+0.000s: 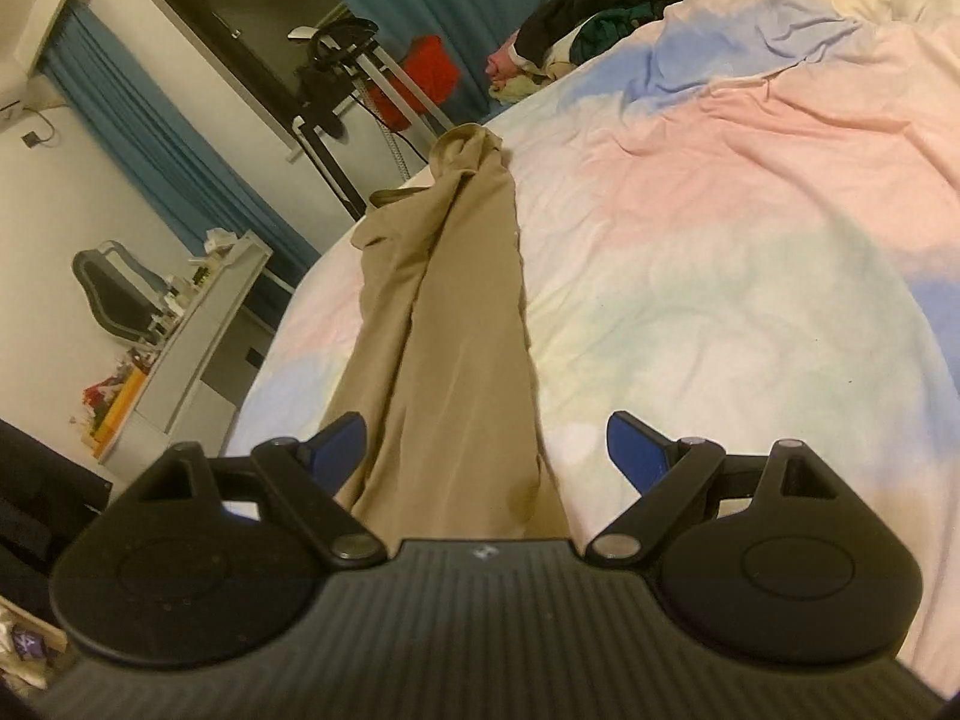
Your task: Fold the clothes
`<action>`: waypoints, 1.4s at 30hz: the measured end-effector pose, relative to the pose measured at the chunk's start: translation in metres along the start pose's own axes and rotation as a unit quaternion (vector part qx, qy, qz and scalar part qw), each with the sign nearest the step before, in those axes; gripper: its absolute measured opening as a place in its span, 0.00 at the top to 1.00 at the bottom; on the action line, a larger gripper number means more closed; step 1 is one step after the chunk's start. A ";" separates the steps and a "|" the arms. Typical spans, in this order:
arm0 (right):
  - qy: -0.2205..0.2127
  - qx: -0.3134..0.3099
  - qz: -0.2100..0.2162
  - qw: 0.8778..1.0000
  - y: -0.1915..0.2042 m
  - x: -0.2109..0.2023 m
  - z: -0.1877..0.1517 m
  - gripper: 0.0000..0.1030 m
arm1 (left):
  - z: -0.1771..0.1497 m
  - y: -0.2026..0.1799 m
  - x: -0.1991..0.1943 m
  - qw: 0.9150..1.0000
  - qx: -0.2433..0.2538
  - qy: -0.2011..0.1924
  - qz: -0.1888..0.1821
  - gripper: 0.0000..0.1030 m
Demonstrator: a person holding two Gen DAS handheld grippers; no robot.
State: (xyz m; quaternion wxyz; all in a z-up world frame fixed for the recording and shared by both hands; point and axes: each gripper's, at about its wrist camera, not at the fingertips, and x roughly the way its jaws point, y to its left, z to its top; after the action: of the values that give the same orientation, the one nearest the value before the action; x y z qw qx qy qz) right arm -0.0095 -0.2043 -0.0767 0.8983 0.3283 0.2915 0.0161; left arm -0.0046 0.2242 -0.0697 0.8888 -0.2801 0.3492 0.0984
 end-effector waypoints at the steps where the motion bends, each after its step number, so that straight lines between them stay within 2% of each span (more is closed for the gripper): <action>1: 0.001 0.000 -0.001 1.000 -0.001 0.000 0.000 0.14 | -0.001 -0.003 -0.007 1.000 0.011 -0.006 -0.002 0.88; 3: 0.002 0.003 -0.001 1.000 -0.003 -0.001 0.001 0.14 | -0.007 -0.016 -0.029 0.998 0.060 -0.029 -0.012 0.90; 5: 0.006 0.004 -0.003 1.000 -0.005 -0.001 0.002 0.14 | -0.014 -0.033 -0.054 0.990 0.123 -0.058 -0.024 0.90; 7: 0.009 0.005 -0.008 1.000 -0.006 0.000 0.002 0.14 | -0.031 -0.055 -0.083 0.974 0.203 -0.096 -0.040 0.92; 9: 0.012 0.011 -0.005 1.000 -0.008 0.001 0.004 0.14 | -0.049 -0.070 -0.104 0.958 0.255 -0.109 -0.074 0.93; 12: 0.015 0.014 0.000 1.000 -0.011 0.001 0.006 0.14 | -0.074 -0.088 -0.123 0.939 0.307 -0.099 -0.123 0.94; 15: 0.021 0.024 0.007 0.999 -0.015 0.001 0.008 0.14 | -0.094 -0.107 -0.123 0.921 0.352 -0.072 -0.151 0.95; 19: 0.034 0.032 0.011 0.999 -0.018 0.003 0.008 0.14 | -0.110 -0.123 -0.100 0.906 0.382 0.015 -0.184 0.95; 22: 0.059 0.042 0.018 0.997 -0.022 0.009 0.006 0.14 | -0.108 -0.121 -0.075 0.909 0.359 0.093 -0.191 0.91; 23: 0.074 0.050 0.023 0.996 -0.024 0.012 0.005 0.14 | -0.104 -0.117 -0.068 0.913 0.339 0.114 -0.195 0.83; 24: 0.088 0.056 0.027 0.994 -0.027 0.015 0.003 0.14 | -0.099 -0.113 -0.063 0.918 0.317 0.129 -0.200 0.71; 25: 0.100 0.060 0.031 0.993 -0.028 0.018 0.001 0.14 | -0.094 -0.107 -0.061 0.924 0.295 0.132 -0.205 0.63; 26: 0.112 0.065 0.034 0.991 -0.030 0.021 -0.001 0.14 | -0.088 -0.101 -0.060 0.930 0.274 0.131 -0.208 0.50; 28: 0.134 0.084 0.042 0.987 -0.036 0.026 -0.006 0.14 | -0.078 -0.090 -0.058 0.940 0.232 0.128 -0.214 0.42; 30: 0.154 0.125 0.043 0.979 -0.047 0.032 -0.013 0.14 | -0.065 -0.078 -0.055 0.952 0.190 0.120 -0.207 0.29; 32: 0.172 0.157 0.036 0.972 -0.057 0.040 -0.021 0.14 | -0.054 -0.066 -0.050 0.964 0.147 0.110 -0.190 0.22; 34: 0.189 0.188 0.040 0.963 -0.067 0.047 -0.030 0.14 | -0.046 -0.055 -0.041 0.973 0.109 0.110 -0.171 0.22; 37: 0.202 0.208 0.057 0.955 -0.071 0.055 -0.038 0.15 | -0.038 -0.046 -0.018 0.976 0.072 0.143 -0.146 0.21; 39: 0.208 0.199 0.059 0.956 -0.069 0.057 -0.040 0.19 | -0.040 -0.044 -0.001 0.973 0.056 0.175 -0.137 0.25; 41: 0.213 0.184 0.058 0.958 -0.067 0.058 -0.041 0.30 | -0.043 -0.044 0.007 0.969 0.051 0.193 -0.147 0.26; 42: 0.216 0.176 0.057 0.959 -0.065 0.058 -0.042 0.32 | -0.045 -0.044 0.009 0.966 0.049 0.199 -0.157 0.26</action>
State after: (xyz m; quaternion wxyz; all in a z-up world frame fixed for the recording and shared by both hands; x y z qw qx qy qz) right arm 0.0056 -0.2186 -0.1710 0.7397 0.4861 0.4571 0.0865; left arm -0.0067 0.1621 -0.0841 0.8181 -0.3014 0.4753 -0.1179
